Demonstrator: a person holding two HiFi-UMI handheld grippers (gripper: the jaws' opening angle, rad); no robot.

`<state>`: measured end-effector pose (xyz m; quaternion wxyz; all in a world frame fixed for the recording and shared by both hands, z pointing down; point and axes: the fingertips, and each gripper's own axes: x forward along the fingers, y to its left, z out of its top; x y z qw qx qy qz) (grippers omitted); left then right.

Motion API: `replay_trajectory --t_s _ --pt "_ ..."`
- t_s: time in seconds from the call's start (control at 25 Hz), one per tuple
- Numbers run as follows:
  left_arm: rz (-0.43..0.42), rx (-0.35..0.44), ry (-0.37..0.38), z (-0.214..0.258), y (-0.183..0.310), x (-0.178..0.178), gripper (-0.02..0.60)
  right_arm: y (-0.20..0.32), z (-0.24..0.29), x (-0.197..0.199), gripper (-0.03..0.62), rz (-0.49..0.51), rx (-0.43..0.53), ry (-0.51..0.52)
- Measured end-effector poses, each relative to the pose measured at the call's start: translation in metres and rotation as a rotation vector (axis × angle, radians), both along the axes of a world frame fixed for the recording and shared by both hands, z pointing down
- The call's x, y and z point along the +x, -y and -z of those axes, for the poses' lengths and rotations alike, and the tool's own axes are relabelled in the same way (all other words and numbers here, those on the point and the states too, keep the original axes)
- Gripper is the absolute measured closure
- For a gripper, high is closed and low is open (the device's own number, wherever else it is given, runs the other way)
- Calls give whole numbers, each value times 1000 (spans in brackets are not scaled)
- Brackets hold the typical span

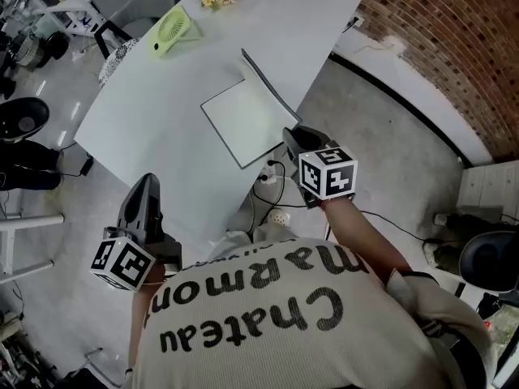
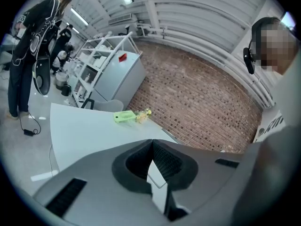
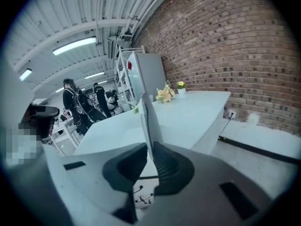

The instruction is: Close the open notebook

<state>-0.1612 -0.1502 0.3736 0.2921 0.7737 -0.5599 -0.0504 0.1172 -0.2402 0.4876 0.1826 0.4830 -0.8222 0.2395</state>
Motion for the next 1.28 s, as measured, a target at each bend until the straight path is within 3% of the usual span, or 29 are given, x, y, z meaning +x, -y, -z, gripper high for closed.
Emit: replay_trajectory --t_s 0.52,1.28 --pt "-80 12 -10 7 21 -20 580 -4 -1 -12 546 -66 -12 -33" --pt "-101 14 -21 2 27 -52 581 -17 -11 -33 537 -69 -20 -134"
